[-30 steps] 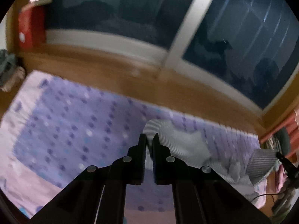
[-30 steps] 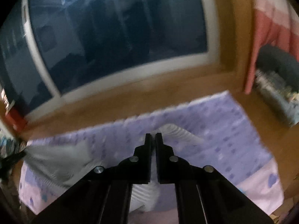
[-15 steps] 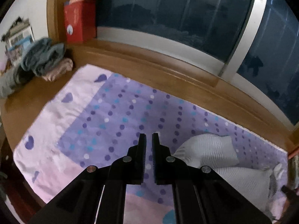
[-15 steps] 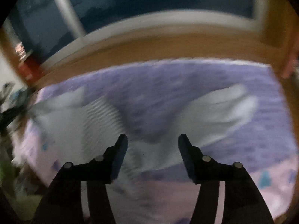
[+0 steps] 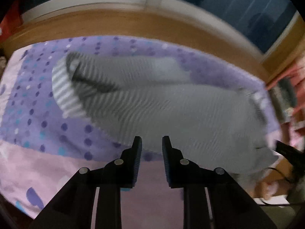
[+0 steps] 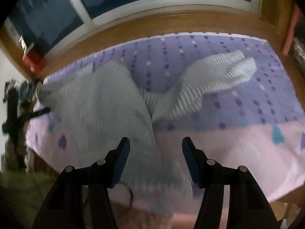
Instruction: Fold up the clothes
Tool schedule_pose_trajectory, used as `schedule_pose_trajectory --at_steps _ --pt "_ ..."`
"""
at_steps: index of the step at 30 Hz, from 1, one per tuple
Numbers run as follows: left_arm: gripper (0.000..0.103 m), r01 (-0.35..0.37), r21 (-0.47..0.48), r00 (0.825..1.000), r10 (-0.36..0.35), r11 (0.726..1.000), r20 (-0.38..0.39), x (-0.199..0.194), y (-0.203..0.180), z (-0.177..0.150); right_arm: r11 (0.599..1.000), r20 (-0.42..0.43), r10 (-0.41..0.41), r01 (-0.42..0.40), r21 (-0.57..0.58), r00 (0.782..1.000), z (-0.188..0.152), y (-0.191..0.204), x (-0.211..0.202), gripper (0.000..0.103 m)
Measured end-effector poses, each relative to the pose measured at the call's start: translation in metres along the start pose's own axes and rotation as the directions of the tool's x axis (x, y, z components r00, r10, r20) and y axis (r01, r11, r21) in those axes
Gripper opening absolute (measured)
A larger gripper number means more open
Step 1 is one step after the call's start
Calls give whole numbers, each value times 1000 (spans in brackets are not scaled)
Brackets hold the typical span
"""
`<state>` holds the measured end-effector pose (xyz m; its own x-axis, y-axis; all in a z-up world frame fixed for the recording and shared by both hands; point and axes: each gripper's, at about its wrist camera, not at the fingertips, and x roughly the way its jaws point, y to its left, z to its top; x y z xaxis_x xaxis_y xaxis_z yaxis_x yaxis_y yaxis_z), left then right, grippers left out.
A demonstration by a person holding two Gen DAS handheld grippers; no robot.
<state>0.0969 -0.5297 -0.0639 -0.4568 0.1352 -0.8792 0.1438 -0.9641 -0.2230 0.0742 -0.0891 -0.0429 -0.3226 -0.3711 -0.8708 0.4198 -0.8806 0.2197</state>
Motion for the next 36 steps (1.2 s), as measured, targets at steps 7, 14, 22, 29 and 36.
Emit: schedule_pose_trajectory --at_steps 7,14,22,29,36 --pt "22 -52 -132 998 55 990 14 -3 41 3 995 -27 -69 67 -68 997 -43 18 5 57" --pt "22 13 -145 999 -8 989 38 3 48 18 991 -28 -95 92 -98 995 -52 31 6 57" --pt "23 120 -119 993 -121 986 1 12 37 22 972 -18 -186 181 -147 982 -59 40 -3 70" --pt "36 115 -81 992 -120 990 -50 30 25 20 946 6 -249 245 -211 968 -48 45 35 71" --pt "36 105 -133 992 -113 986 -58 32 40 13 964 52 -232 237 -121 971 -36 43 39 71"
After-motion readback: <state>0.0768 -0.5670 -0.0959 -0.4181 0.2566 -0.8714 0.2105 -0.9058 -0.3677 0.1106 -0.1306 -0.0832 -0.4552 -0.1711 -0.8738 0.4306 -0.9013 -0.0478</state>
